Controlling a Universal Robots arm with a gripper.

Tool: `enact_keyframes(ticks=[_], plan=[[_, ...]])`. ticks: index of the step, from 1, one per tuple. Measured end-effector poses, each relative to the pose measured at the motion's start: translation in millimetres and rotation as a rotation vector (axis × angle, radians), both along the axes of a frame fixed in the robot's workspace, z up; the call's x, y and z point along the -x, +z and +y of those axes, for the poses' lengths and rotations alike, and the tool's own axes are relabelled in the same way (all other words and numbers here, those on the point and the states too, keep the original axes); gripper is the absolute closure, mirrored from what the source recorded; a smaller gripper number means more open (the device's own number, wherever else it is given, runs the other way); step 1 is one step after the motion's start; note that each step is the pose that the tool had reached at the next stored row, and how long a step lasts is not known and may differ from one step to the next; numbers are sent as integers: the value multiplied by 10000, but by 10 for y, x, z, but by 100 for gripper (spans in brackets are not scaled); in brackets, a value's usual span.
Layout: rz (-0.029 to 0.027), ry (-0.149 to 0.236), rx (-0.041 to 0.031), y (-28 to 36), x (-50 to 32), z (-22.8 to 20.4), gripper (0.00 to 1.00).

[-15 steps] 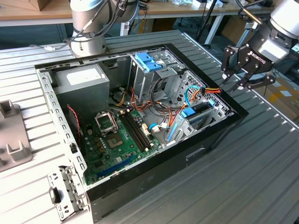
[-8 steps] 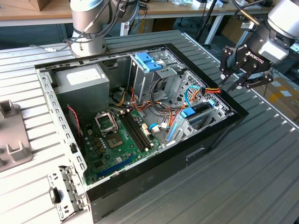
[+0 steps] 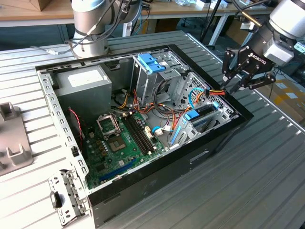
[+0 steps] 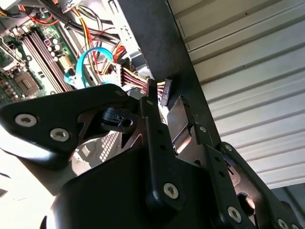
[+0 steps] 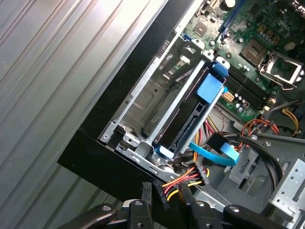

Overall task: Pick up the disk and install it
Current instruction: 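Insert the disk into the insertion slot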

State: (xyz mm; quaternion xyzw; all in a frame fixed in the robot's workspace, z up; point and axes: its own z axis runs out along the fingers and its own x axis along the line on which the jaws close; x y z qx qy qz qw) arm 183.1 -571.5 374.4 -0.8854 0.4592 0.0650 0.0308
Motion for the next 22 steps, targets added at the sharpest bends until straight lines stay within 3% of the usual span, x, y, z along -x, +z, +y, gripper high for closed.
enact_keyframes(ticks=[13, 19, 22], plan=[[0, 1613, -2, -73, -31, 107, 64], [-3, 1873, -34, -79, -79, 89, 64], [-6, 1911, -64, -79, -83, 48, 64]])
